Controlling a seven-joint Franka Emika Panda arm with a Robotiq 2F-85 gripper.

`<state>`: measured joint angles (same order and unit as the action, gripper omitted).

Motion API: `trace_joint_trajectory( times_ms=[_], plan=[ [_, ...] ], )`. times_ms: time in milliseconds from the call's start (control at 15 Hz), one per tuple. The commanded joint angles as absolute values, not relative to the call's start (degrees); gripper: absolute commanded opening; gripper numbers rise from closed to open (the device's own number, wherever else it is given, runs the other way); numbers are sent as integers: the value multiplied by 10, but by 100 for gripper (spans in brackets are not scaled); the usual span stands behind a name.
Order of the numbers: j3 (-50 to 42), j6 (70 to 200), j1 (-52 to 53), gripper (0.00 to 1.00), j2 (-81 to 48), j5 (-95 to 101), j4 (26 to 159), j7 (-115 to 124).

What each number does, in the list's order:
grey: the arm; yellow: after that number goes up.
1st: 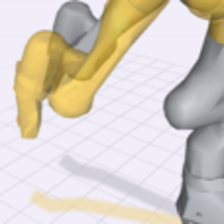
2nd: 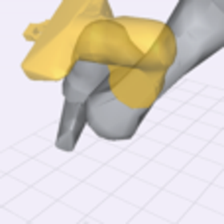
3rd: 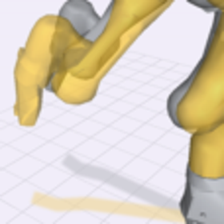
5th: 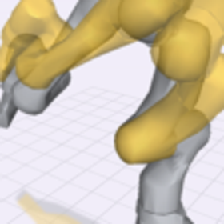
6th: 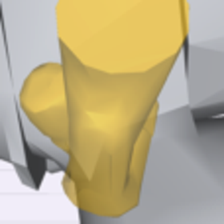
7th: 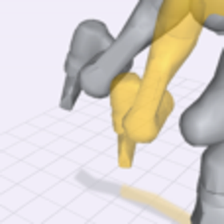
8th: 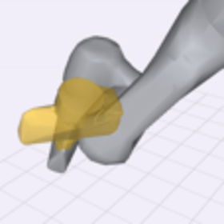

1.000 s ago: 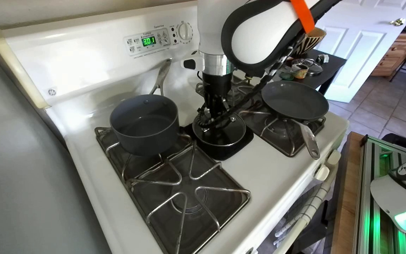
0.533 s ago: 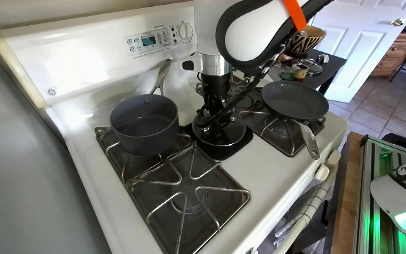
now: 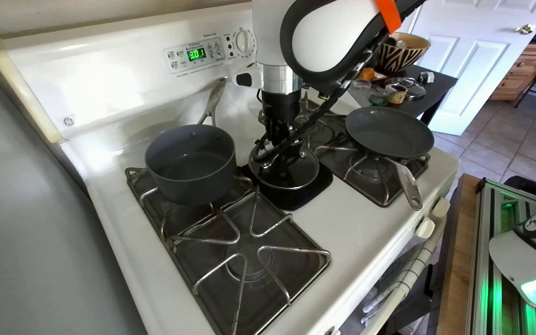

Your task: Move the pot backwards then put the lid on top

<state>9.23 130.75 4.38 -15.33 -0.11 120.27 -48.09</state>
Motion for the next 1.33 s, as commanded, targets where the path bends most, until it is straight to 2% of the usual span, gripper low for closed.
trace_joint_trajectory(
  times_ms=[0, 1267],
  plan=[
    [100, 1290, 41, 0, -133, -5, 1197, -483],
    [111, 1160, 84, 0, -101, 22, 1068, -436]
  ],
)
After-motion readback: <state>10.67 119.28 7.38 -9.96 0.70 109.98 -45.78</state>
